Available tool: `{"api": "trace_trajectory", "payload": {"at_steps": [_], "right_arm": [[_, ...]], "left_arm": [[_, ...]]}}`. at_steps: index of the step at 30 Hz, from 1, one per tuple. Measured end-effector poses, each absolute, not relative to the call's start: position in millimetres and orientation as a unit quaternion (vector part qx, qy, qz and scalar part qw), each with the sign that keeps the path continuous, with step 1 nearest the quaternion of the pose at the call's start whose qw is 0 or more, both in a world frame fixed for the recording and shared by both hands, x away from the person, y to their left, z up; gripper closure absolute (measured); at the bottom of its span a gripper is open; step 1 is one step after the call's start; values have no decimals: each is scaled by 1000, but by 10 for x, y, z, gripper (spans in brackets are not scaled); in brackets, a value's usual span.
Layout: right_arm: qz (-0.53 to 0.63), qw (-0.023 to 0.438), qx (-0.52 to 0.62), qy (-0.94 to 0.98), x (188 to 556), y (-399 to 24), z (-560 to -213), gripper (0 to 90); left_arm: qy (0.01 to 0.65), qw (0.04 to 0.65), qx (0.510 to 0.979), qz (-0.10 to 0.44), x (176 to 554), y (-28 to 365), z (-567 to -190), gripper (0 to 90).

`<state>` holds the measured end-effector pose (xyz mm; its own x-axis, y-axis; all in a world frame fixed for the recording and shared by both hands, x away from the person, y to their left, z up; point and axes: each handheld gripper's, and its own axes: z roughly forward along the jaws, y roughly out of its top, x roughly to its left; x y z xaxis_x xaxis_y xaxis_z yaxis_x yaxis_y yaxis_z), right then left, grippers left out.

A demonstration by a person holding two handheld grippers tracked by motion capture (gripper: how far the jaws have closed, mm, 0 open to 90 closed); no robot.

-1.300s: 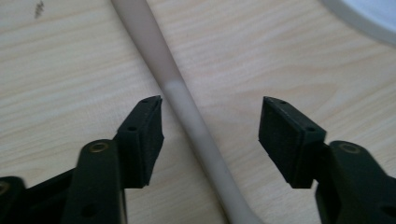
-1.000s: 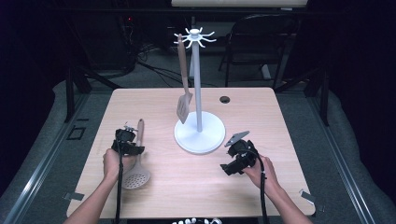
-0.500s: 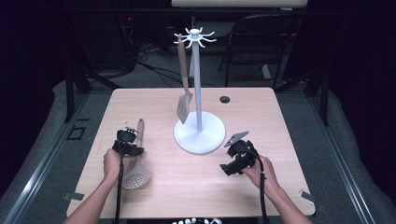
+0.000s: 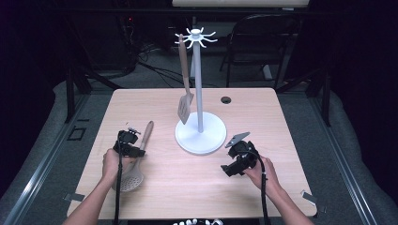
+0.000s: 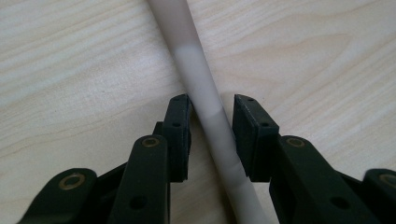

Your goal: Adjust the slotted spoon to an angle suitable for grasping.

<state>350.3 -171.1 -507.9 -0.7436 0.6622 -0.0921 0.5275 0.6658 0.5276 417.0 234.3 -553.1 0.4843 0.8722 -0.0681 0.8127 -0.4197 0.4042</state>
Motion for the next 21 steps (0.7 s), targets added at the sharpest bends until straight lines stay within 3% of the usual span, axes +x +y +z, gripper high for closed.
{"api": "trace_trajectory", "payload": {"at_steps": [14,21], "right_arm": [[238,139,331,903,3511,-1721,-5082,121],[238,134,332,903,3519,-1718,-5089,121]], "left_arm": [[486,176,855,38,4097,2379,-5505,735],[487,184,854,30,4140,2344,-5507,678]]}}
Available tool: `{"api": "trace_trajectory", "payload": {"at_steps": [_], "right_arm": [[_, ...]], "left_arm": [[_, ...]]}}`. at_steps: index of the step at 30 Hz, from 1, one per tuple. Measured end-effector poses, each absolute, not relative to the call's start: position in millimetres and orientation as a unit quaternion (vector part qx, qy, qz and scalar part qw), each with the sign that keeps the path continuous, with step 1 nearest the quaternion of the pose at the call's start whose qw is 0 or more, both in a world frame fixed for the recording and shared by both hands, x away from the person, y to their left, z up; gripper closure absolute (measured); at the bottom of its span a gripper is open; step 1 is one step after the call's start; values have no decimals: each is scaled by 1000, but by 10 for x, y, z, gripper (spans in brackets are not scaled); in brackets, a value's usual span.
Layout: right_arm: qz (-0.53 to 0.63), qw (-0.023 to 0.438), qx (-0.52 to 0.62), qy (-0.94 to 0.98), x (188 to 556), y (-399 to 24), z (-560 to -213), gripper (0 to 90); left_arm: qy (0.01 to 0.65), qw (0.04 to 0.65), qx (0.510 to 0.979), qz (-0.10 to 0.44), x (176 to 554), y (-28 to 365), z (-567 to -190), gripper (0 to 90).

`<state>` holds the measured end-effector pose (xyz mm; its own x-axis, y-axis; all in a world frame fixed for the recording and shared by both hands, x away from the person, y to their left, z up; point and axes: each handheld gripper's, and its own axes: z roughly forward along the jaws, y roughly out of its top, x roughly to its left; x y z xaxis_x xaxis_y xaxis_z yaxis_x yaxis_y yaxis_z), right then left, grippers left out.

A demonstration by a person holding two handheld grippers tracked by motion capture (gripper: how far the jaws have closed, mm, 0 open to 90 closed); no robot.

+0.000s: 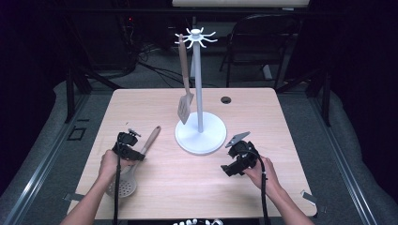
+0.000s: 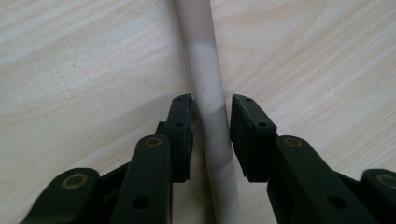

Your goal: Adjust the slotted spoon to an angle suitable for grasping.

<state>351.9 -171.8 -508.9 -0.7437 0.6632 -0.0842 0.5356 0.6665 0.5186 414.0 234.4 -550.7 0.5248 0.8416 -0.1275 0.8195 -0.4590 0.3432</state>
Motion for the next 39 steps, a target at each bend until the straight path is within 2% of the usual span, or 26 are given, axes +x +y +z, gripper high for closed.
{"api": "trace_trajectory", "payload": {"at_steps": [5,12,20,27,34,39], "right_arm": [[240,134,335,901,3522,-1717,-5096,121],[239,134,334,902,3524,-1719,-5097,123],[237,135,333,903,3521,-1706,-5103,125],[235,138,333,902,3515,-1712,-5091,125],[239,140,333,901,3510,-1723,-5083,126],[235,141,331,903,3510,-1721,-5080,126]], "left_arm": [[488,178,854,42,4185,2289,-5506,665],[492,165,852,63,4254,2223,-5506,719],[484,146,859,74,4269,2160,-5501,725],[503,185,843,50,4261,2268,-5516,745],[502,216,835,62,4181,2326,-5413,758],[509,261,817,72,4089,2449,-5329,760]]}}
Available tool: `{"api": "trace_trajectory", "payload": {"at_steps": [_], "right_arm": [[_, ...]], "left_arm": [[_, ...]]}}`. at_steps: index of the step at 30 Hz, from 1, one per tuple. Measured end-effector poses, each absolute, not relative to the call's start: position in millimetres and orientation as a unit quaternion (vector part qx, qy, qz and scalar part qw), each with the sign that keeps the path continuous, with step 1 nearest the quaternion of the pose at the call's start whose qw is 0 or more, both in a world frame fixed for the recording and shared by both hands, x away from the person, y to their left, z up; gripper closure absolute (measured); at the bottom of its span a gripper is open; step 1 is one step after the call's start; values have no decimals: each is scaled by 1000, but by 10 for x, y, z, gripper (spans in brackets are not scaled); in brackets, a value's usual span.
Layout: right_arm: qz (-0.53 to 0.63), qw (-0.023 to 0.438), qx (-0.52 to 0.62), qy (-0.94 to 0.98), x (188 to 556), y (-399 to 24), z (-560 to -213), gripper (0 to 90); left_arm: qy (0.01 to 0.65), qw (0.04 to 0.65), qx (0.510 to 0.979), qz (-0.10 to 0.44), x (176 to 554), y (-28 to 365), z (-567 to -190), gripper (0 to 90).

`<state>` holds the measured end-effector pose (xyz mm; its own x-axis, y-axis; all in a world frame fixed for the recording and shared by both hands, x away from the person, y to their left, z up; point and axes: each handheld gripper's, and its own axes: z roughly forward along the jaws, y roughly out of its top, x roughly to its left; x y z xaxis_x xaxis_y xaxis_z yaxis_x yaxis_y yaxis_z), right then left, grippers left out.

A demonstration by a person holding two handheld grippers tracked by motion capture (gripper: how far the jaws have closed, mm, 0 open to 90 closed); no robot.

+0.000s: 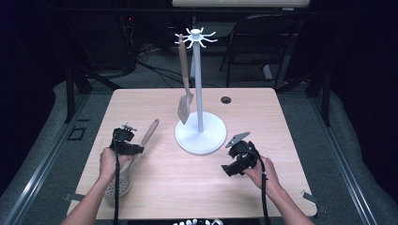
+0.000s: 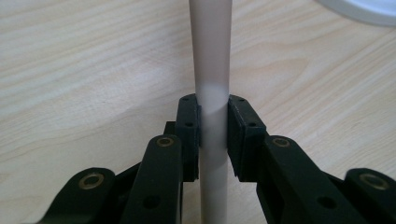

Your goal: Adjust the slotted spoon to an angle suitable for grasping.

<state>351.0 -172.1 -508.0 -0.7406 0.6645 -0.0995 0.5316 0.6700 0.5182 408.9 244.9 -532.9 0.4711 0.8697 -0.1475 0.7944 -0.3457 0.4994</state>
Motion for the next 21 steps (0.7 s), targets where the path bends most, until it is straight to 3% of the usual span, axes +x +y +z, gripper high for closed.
{"api": "trace_trajectory", "payload": {"at_steps": [21], "right_arm": [[231,142,330,904,3519,-1722,-5083,126]], "left_arm": [[478,379,768,196,3661,2555,-4948,761]]}}
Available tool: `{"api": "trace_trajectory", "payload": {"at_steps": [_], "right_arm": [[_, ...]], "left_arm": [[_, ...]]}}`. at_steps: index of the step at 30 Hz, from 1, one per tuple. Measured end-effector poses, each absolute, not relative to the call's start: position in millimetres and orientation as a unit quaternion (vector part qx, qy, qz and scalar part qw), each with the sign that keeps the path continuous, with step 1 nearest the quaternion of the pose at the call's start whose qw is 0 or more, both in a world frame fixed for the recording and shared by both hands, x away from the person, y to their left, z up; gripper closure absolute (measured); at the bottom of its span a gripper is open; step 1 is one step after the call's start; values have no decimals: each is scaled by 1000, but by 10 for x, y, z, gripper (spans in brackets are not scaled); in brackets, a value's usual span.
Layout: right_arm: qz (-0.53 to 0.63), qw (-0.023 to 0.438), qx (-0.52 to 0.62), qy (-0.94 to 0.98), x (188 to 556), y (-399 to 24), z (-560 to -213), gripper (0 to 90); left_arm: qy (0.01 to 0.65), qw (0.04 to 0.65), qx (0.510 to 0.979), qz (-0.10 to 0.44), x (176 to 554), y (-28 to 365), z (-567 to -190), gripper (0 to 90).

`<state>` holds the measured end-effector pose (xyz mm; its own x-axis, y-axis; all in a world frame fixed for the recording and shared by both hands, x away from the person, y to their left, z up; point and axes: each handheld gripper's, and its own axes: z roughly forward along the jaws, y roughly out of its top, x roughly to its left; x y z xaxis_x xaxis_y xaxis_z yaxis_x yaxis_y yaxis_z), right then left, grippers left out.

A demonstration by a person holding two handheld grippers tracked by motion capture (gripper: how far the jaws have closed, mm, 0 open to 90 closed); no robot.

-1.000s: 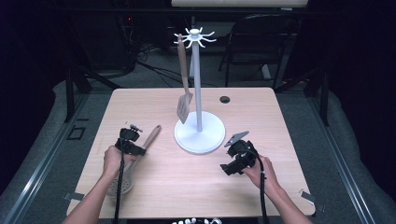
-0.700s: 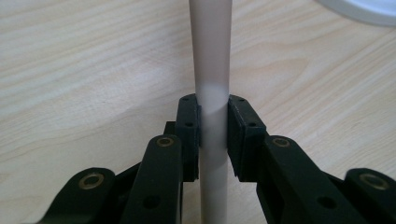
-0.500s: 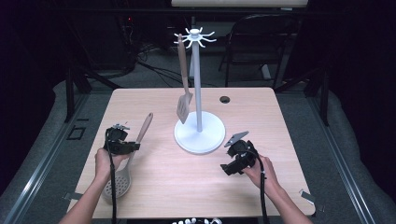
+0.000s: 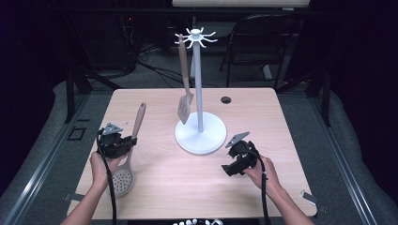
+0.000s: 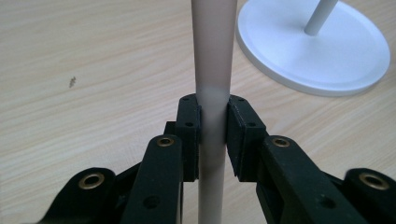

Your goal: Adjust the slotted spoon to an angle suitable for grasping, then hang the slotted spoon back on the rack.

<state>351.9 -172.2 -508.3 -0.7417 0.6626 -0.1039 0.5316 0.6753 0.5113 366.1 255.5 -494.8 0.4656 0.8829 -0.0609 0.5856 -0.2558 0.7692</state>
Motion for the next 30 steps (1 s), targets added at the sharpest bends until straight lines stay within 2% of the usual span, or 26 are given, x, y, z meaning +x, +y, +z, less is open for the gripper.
{"api": "trace_trajectory", "payload": {"at_steps": [20,30], "right_arm": [[228,143,330,905,3523,-1719,-5090,127],[228,140,333,904,3533,-1734,-5108,126]], "left_arm": [[432,469,710,298,3280,2519,-4619,763],[405,495,696,326,3246,2425,-4471,762]]}}
